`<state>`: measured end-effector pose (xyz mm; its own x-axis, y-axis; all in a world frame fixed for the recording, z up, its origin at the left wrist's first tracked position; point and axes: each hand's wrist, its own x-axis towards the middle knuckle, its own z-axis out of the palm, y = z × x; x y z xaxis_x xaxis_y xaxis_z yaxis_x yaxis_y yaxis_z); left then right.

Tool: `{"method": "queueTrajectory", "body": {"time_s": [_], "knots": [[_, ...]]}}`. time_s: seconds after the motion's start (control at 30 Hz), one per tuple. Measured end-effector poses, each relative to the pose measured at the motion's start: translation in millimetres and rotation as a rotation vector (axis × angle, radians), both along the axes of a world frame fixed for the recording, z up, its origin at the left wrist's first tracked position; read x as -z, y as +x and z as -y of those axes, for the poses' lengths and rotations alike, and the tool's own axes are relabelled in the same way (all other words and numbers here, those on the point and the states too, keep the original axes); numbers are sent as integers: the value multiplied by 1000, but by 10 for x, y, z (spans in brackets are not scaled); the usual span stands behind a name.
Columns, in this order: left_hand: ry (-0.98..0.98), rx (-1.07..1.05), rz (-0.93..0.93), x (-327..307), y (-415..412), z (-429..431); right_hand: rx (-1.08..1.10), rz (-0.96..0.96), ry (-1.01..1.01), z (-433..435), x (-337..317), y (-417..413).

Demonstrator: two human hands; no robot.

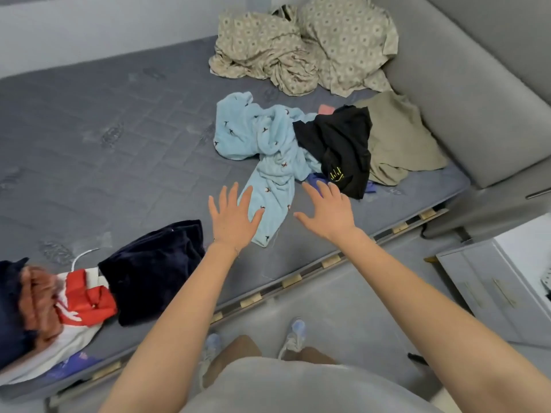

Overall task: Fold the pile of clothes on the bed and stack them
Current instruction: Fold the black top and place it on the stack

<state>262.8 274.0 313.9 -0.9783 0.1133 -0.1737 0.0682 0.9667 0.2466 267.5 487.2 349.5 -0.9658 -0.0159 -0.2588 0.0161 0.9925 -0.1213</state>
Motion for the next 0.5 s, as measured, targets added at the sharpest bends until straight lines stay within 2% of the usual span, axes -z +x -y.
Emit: {"method": "queueTrajectory", "body": {"time_s": [0.23,0.5], "knots": [[34,20,-6,-23,-212,-702,65,-10,2,-828,0,-147],[51,44,-27,139,-894,-1102,150,-8,-53,-1323,134,-665]]}}
